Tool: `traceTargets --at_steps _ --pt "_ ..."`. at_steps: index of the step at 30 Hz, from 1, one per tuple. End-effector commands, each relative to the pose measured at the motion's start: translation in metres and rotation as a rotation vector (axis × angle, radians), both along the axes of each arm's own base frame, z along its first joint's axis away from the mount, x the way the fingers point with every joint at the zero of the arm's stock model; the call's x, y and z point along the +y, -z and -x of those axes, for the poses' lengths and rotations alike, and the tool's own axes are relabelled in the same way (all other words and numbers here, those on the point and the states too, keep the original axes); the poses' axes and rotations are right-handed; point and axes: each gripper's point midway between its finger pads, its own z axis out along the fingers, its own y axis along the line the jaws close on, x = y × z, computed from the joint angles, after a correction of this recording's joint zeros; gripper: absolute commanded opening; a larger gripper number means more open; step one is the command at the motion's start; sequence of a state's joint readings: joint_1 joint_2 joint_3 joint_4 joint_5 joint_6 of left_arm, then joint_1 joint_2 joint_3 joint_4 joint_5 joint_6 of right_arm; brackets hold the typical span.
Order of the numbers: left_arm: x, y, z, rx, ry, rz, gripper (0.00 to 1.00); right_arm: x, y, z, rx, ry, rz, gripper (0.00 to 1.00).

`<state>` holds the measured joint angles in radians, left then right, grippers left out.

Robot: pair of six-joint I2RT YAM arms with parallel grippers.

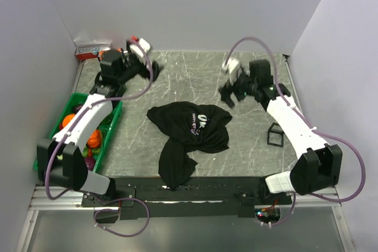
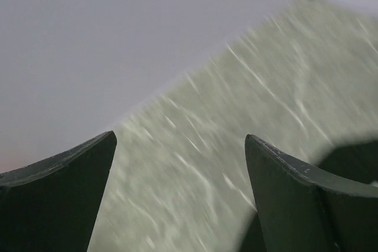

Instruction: Remove the brooch from the garment

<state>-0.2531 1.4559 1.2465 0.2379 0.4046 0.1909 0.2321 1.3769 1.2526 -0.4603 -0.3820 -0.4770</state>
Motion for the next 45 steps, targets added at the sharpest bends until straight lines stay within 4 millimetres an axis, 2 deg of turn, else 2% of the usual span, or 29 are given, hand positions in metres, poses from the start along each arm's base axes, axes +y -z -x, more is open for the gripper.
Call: traceTargets --at_steps 1,2,5,7,10,13,14,19,22,25,26,28,32,33,34,36,37,39,40,42,43,44,45 --pt "-0.017 0.076 0.078 0.203 0.270 -0.160 0.97 0.026 0.049 0.084 0.033 -0.523 0.170 0.95" --pt "-0.014 0.096 0.090 0.269 0.287 -0.187 0.97 0.025 0.071 0.100 0.081 -0.560 0.194 0.93" --pt "-0.006 0.139 0.114 0.333 0.335 -0.292 0.99 0.024 0.105 0.126 0.127 -0.687 0.286 0.81" --pt "0.001 0.164 0.127 0.389 0.339 -0.333 0.99 0.022 0.115 0.129 0.117 -0.736 0.330 0.75" --pt "0.008 0.186 0.134 0.440 0.319 -0.355 0.99 0.018 0.133 0.140 0.158 -0.838 0.389 0.64" --pt "0.011 0.196 0.136 0.464 0.301 -0.351 0.99 0.013 0.154 0.155 0.234 -0.958 0.447 0.51" --pt "0.012 0.199 0.136 0.471 0.294 -0.349 0.99 0.013 0.161 0.158 0.264 -0.981 0.451 0.50" --pt "0.017 0.207 0.133 0.511 0.241 -0.344 0.96 0.017 0.168 0.172 0.311 -1.086 0.442 0.53" --pt "0.021 0.210 0.132 0.521 0.215 -0.347 0.97 0.016 0.182 0.175 0.325 -1.104 0.487 0.55" --pt "0.020 0.209 0.132 0.525 0.214 -0.340 0.96 0.018 0.192 0.172 0.320 -1.095 0.512 0.56" --pt "0.020 0.210 0.132 0.528 0.216 -0.337 0.96 0.021 0.194 0.164 0.283 -1.083 0.525 0.56" --pt "0.019 0.212 0.132 0.534 0.222 -0.334 0.96 0.016 0.204 0.162 0.282 -1.063 0.576 0.54" --pt "0.015 0.214 0.130 0.534 0.239 -0.326 0.97 0.008 0.216 0.159 0.318 -1.064 0.632 0.40" --pt "0.014 0.213 0.128 0.529 0.243 -0.325 0.96 0.006 0.217 0.162 0.339 -1.063 0.632 0.25" --pt "0.013 0.216 0.126 0.532 0.246 -0.331 0.96 0.005 0.214 0.160 0.343 -1.053 0.641 0.16" --pt "0.012 0.216 0.121 0.518 0.259 -0.345 0.97 0.003 0.203 0.157 0.352 -1.011 0.635 0.00" --pt "0.011 0.221 0.119 0.533 0.266 -0.352 0.96 0.014 0.179 0.143 0.273 -0.982 0.605 0.00" --pt "0.010 0.218 0.114 0.511 0.282 -0.377 0.96 0.021 0.142 0.126 0.211 -0.903 0.528 0.00" --pt "0.010 0.224 0.116 0.522 0.302 -0.392 0.97 0.030 0.102 0.110 0.141 -0.866 0.494 0.00" --pt "0.009 0.224 0.115 0.478 0.347 -0.439 0.97 0.041 0.057 0.096 0.109 -0.790 0.388 0.00" --pt "0.009 0.225 0.114 0.465 0.353 -0.451 0.96 0.049 0.016 0.082 0.053 -0.759 0.346 0.00" --pt "0.010 0.225 0.112 0.455 0.355 -0.459 0.96 0.057 -0.006 0.079 0.058 -0.722 0.268 0.00" --pt "0.010 0.227 0.109 0.446 0.356 -0.472 0.97 0.060 -0.051 0.064 -0.027 -0.679 0.224 0.00"
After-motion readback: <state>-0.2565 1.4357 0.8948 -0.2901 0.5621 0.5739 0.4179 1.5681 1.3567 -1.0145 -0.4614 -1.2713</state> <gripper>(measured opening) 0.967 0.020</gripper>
